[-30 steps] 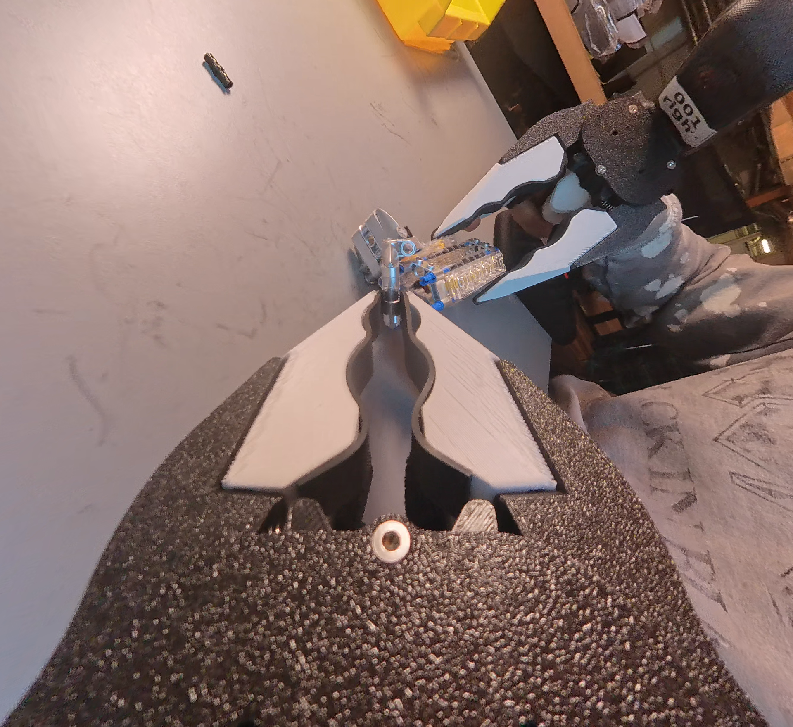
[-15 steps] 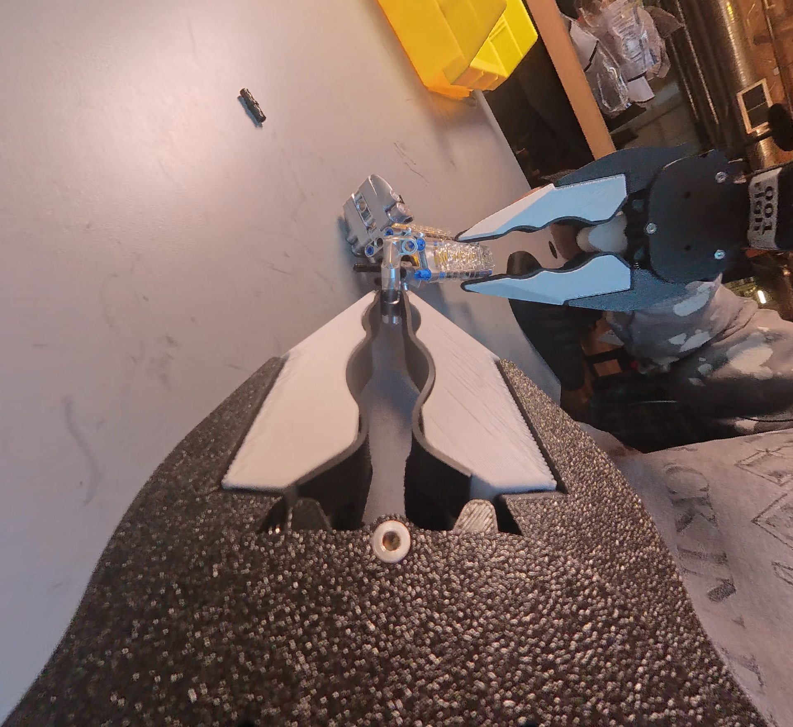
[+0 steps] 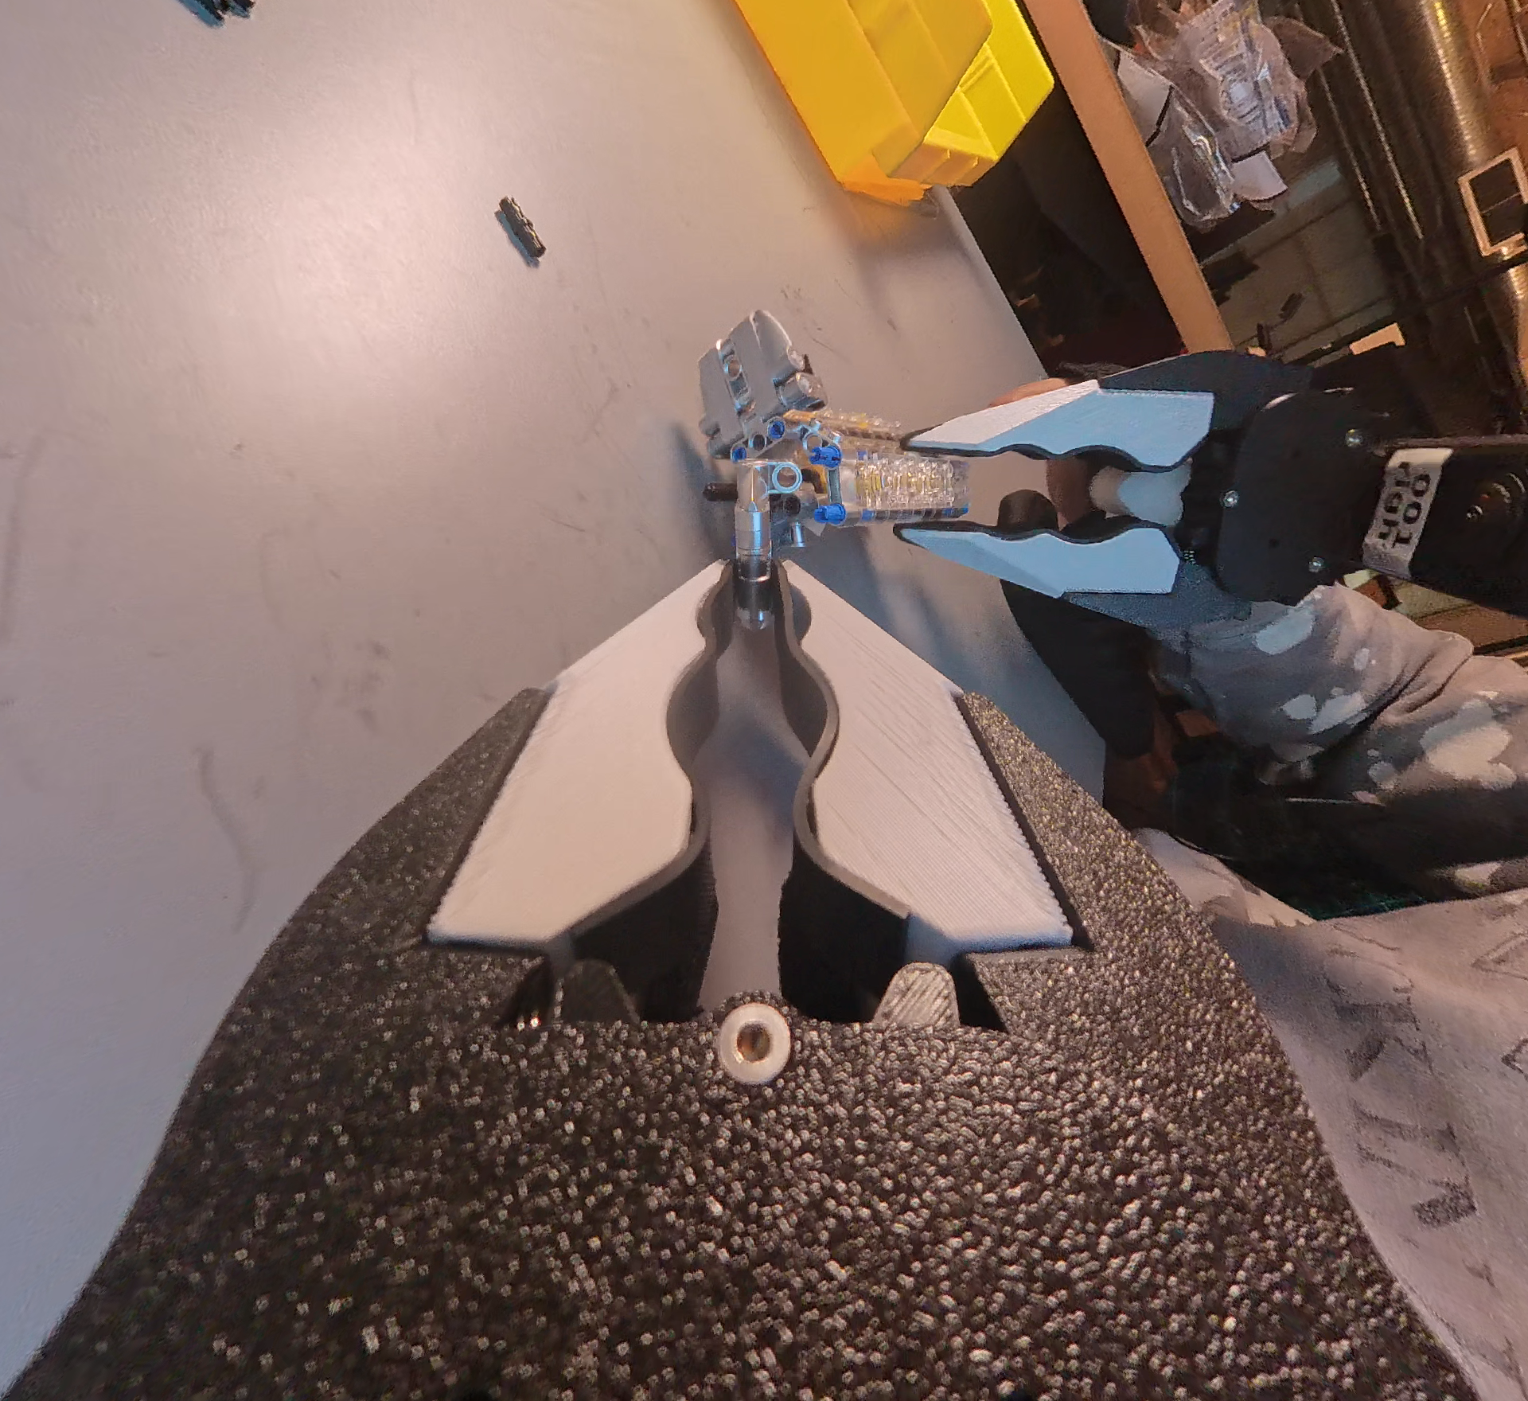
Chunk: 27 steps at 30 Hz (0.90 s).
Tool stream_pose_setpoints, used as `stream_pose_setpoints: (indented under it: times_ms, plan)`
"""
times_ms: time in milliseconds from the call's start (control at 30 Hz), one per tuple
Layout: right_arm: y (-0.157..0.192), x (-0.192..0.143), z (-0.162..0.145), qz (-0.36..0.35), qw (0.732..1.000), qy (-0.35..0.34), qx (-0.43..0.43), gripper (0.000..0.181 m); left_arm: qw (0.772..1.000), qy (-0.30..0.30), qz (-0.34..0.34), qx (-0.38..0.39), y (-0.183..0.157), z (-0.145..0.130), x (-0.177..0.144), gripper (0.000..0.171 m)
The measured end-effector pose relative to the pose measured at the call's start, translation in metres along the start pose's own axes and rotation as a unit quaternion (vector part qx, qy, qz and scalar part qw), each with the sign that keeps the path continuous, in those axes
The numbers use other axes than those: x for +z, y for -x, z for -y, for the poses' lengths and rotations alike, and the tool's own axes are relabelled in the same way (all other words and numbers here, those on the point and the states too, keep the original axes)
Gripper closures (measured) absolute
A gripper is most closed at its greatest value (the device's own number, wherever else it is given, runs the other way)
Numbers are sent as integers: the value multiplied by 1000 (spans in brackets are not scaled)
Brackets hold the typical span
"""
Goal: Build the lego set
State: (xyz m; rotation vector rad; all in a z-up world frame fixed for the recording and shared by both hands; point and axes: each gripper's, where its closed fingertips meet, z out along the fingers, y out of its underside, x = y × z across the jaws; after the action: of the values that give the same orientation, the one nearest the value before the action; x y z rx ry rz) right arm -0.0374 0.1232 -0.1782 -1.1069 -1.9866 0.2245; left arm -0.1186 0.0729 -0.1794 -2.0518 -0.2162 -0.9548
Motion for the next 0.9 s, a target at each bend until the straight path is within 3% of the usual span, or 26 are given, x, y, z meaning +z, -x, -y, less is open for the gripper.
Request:
stream_pose_setpoints:
  times_ms: [200, 400, 533, 900]
  plan:
    - [-16, -4, 11, -48, 988, 67, -127, 158, 1000, -15, 15, 3, 1, 12, 13, 166]
    - [-12, 3, 20, -55, 975, 89, -198, 157, 1000, -21, 19, -6, 3, 17, 19, 165]
    - [-8, 4, 22, -54, 972, 101, -205, 157, 999, -22, 25, -1, 3, 16, 17, 165]
    - [-3, 0, 20, -46, 987, 110, -108, 158, 997, -61, 33, 16, -4, 20, 10, 165]
